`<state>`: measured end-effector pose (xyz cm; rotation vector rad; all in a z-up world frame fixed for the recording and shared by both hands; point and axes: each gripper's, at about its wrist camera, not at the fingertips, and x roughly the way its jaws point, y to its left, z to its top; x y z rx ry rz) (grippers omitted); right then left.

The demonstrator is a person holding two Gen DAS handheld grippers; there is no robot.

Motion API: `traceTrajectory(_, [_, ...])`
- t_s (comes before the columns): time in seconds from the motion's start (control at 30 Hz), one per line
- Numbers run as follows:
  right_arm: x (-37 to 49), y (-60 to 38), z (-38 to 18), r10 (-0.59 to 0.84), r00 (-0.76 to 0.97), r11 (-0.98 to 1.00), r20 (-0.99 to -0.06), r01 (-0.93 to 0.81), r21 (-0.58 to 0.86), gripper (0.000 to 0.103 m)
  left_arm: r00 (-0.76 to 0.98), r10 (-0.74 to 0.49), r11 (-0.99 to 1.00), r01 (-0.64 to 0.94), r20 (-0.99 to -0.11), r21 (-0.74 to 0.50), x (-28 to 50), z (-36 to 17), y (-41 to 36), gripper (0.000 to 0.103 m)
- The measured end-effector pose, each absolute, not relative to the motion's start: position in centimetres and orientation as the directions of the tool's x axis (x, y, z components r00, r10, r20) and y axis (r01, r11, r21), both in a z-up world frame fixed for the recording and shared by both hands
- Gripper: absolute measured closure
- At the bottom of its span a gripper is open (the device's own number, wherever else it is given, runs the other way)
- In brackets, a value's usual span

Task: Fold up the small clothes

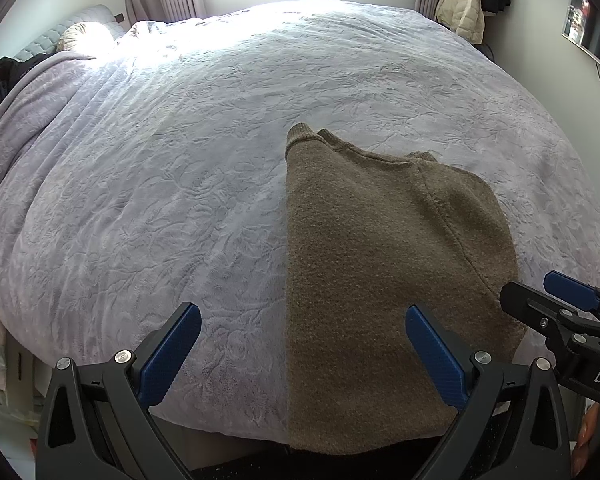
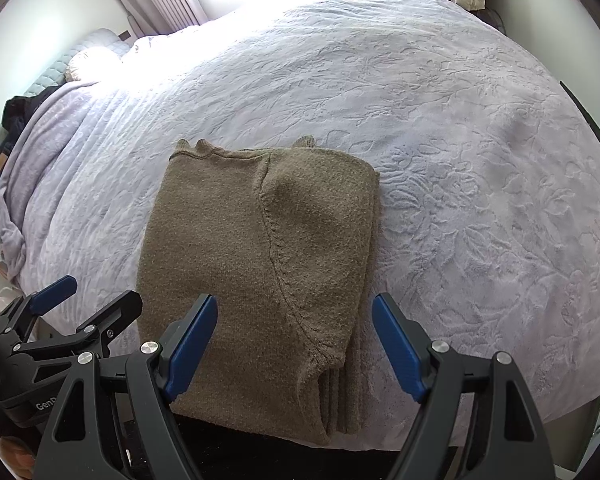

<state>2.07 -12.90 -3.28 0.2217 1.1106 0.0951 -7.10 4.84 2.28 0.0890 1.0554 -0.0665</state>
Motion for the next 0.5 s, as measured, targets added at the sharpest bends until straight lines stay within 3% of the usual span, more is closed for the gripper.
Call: traceTrajectory(0.5, [1.95,-12.98,-3.19,0.192,0.446,0.972,-0.874,0.039,0.233,0.021,0.491,-0.013,0.994,0.099,-0.871,0.041,-7.20,2.28,4.81,0.000])
